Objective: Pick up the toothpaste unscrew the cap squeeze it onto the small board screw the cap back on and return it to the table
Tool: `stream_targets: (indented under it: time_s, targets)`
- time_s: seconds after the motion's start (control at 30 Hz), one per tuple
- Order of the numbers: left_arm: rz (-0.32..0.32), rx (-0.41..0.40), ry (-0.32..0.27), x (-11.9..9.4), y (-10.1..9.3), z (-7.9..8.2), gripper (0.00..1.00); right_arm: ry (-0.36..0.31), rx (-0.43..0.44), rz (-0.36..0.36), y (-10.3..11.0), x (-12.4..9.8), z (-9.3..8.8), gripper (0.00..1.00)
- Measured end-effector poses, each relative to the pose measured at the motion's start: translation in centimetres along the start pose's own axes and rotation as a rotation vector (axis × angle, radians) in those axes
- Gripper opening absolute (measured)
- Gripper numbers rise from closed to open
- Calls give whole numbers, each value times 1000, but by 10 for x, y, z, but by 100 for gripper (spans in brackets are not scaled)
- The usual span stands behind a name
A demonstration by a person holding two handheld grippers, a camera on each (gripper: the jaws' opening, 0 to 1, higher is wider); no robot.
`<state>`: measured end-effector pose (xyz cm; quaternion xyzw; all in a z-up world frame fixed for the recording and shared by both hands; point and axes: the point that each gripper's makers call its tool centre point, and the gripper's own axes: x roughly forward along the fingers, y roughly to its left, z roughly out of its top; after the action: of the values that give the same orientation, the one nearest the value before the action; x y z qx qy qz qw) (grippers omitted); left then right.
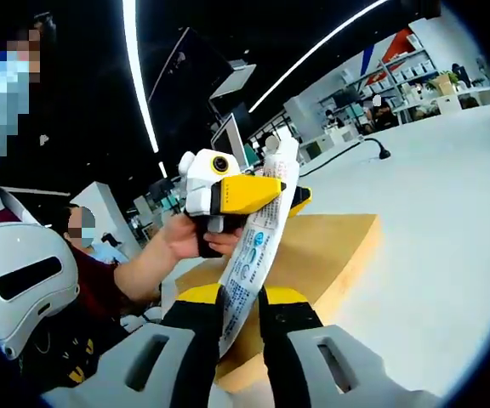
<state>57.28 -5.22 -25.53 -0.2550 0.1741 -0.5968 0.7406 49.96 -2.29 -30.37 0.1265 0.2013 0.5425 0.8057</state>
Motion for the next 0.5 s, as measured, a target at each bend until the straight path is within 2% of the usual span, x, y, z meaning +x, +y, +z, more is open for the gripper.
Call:
stream_targets:
  time_s: [0.2, 0.5]
  targets:
    - [26, 12, 15, 3, 7, -5, 15, 12, -91, -50, -8, -5, -3, 22]
    - [67, 24, 36, 8, 18, -9, 16, 15, -149, -103, -18, -11, -4, 24]
